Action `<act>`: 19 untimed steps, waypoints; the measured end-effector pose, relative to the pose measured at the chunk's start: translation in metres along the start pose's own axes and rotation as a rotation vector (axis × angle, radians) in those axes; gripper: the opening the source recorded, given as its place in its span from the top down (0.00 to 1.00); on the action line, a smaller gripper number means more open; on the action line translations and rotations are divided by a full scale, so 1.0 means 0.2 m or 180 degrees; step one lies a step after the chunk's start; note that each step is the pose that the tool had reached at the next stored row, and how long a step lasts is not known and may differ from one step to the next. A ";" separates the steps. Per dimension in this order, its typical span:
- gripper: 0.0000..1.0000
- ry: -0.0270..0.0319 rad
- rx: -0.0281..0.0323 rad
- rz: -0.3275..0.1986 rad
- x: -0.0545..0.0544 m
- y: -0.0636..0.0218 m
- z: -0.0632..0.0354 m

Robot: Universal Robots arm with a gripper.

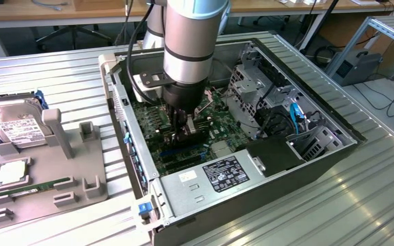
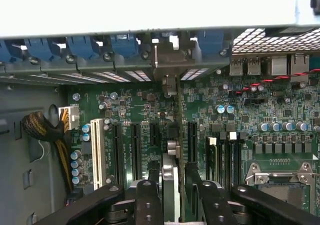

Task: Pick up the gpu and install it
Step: 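Insert the gpu into the slot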

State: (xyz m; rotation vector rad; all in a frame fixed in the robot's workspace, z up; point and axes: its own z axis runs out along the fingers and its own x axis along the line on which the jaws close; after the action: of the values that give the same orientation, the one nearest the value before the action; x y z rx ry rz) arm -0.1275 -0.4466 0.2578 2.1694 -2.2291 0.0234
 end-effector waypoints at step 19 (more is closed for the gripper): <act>0.86 0.0004 -0.0089 -0.0003 0.00 -0.130 -0.134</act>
State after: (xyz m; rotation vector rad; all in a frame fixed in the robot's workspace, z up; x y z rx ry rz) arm -0.1011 -0.4456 0.2843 2.1557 -2.2139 -0.0066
